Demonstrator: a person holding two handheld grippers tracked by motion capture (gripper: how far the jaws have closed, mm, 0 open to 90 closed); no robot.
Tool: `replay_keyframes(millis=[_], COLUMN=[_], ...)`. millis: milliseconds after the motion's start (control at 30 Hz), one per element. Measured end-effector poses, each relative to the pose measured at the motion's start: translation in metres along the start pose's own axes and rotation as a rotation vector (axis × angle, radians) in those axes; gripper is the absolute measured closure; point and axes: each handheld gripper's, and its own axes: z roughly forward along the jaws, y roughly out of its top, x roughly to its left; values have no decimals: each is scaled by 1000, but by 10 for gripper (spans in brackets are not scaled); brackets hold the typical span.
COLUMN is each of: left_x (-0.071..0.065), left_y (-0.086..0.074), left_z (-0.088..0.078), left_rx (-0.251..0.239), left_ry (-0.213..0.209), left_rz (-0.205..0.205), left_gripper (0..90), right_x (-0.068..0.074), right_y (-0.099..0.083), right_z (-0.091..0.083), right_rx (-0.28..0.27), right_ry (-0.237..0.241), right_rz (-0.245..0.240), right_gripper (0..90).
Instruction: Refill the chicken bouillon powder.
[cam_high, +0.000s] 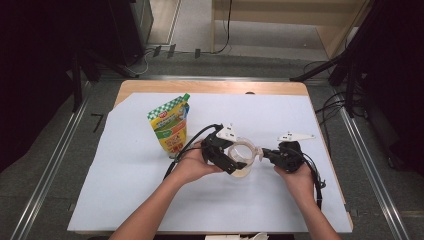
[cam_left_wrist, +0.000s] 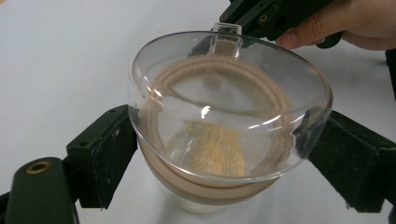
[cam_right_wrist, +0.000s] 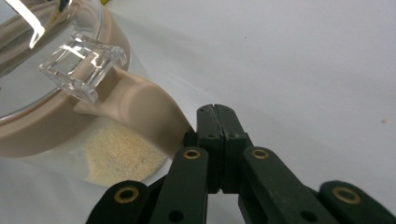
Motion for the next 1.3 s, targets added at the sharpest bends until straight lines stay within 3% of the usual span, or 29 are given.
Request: replay_keyframes(millis=[167, 300, 367, 500, 633, 833, 900, 967, 1067, 1133, 1300], left_x=[0, -1, -2, -2, -1, -6, -6, -5, -6, -8, -10], left_y=[4, 9, 12, 19, 24, 32, 35, 37, 39, 41, 48], left_z=[0, -4, -8, -11, -13, -15, -15, -15, -14, -13, -12], left_rx=[10, -15, -44, -59, -64, -72, -79, -92, -86, -82, -67], left_ry=[1, -5, -33, 4, -11, -21, -37, -82, -102, -107, -105], left_rz=[10, 19, 22, 9, -20, 3, -14, -50, -42, -39, -31], left_gripper=[122, 127, 196, 269, 375, 532, 607, 692, 857, 900, 900], right_x=[0, 0, 0, 1, 1, 1, 1, 1, 1, 1, 1], right_y=[0, 0, 0, 0, 0, 0, 0, 0, 0, 0, 0], right_z=[0, 0, 0, -1, -1, -1, -1, -1, -1, -1, -1], right_rx=[2, -1, -3, -3, -3, -3, -2, -2, -3, -2, -2], right_ry=[-1, 3, 8, 4, 7, 7, 8, 7, 7, 6, 8], right_rz=[4, 4, 2, 0, 0, 1, 0, 1, 0, -2, 1], right_gripper=[900, 900, 900, 900, 900, 900, 900, 900, 900, 900, 900])
